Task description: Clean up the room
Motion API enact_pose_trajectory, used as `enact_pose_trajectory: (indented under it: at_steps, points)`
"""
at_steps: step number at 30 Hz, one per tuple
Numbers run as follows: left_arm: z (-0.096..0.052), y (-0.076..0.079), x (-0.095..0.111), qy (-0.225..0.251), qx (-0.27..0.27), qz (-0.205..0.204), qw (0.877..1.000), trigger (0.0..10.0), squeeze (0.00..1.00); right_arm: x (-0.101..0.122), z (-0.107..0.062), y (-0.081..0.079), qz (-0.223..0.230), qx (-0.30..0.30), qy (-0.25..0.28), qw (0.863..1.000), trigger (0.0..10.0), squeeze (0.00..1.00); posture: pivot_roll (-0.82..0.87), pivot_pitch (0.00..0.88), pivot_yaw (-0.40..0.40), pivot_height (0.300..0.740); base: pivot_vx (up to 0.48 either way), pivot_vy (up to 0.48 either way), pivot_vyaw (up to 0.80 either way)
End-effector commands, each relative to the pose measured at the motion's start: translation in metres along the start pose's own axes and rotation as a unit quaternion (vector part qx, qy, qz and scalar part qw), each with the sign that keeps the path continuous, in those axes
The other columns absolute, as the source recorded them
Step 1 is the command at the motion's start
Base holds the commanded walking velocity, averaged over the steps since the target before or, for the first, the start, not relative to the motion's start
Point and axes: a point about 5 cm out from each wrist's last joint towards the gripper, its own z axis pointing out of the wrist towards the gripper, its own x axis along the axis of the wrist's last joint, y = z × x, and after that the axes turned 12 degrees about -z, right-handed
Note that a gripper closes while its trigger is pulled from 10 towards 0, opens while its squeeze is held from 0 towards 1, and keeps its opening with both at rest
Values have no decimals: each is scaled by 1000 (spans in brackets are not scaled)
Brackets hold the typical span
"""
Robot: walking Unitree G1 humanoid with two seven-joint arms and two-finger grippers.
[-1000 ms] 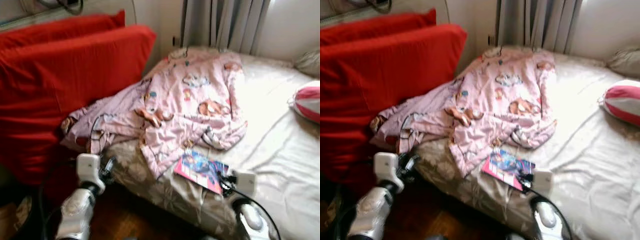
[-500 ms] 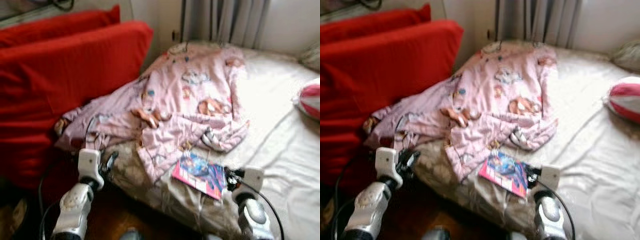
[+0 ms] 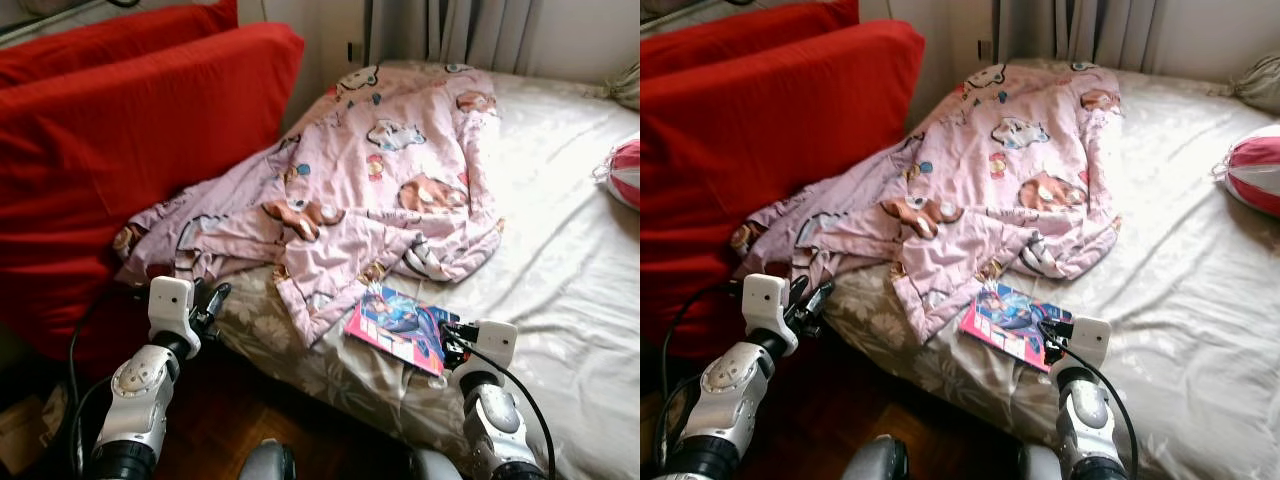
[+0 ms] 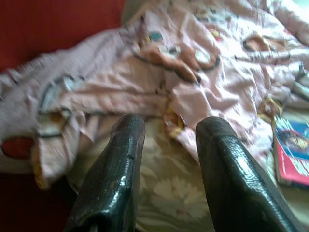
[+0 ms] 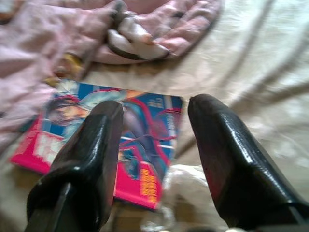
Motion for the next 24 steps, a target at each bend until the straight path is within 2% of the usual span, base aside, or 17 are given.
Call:
enact_pose_trajectory:
  at_steps: [1,9,10,14,18,22,24]
  points:
    - [-1,-6,2,1,14,1,1000,10000,0,4,4,2,4,-7,-5,1000,10000,0,106,230,43,630,0,0,0]
    - [-1,-4,8,26,36,-11,999,10000,0,20,17,7,-22,8,-9,1000,10000,0,109,274,6,620,0,0,0]
    - [-1,-2,7,29,37,-14,999,10000,0,24,19,7,-35,11,-2,999,10000,0,107,275,-3,610,0,0,0]
    - [0,2,8,37,39,-21,998,10000,0,27,18,8,-36,17,15,999,10000,0,106,280,-22,610,0,0,0]
    - [-2,5,7,41,40,-23,998,10000,0,26,18,9,-33,20,9,999,10000,0,114,286,-36,610,0,0,0]
    - [-10,5,5,44,52,-30,997,10000,0,24,20,4,-14,32,-5,999,10000,0,127,304,-43,610,0,0,0]
    - [-13,3,4,43,61,-31,997,10000,0,24,22,3,19,28,-20,999,10000,0,133,311,-40,610,0,0,0]
